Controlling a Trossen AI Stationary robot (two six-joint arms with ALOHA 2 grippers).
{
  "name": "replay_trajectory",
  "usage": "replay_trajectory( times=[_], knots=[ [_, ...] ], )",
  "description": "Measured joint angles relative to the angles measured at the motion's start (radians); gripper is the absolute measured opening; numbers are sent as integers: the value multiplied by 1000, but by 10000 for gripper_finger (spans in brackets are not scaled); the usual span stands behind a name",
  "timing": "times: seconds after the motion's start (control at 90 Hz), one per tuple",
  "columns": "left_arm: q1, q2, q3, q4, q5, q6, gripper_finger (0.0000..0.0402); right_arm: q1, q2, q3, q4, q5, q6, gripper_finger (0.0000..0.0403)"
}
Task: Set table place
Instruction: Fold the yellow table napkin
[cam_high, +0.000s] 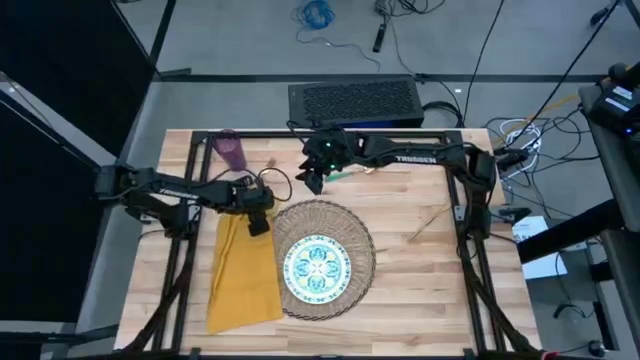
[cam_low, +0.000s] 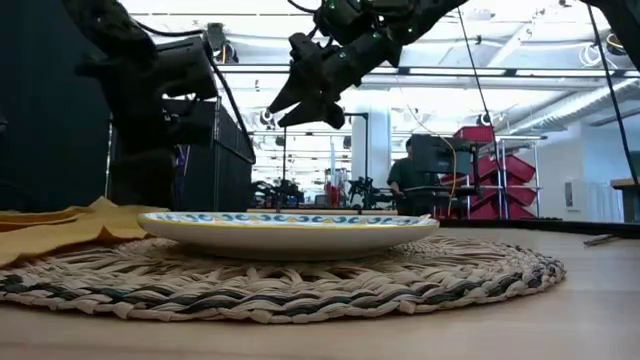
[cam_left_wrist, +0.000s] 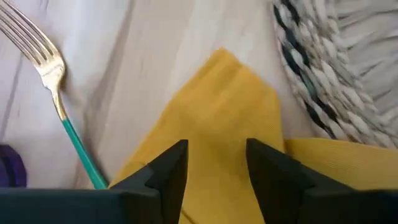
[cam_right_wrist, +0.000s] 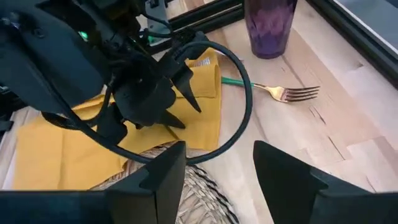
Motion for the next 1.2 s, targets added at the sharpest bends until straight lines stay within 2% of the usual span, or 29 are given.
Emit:
replay_trajectory(
  times=[0.4, 0.8, 0.867, 1.067, 1.2],
  knots=[
    [71, 91, 3, 141, 24, 87, 147, 1, 0, 0, -7, -1, 1, 176],
    [207, 93, 80, 262, -41, 173, 147, -5, 1, 0, -8, -2, -1, 176],
    [217, 73, 95, 223, -30, 171, 147, -3, 1, 0, -15, -4, -1, 176],
    [169, 38, 114, -28, 70, 138, 147, -1, 2, 0, -70, -6, -16, 176],
    [133, 39, 106, -102, 77, 138, 147, -3, 2, 0, -75, -5, -30, 176]
  ],
)
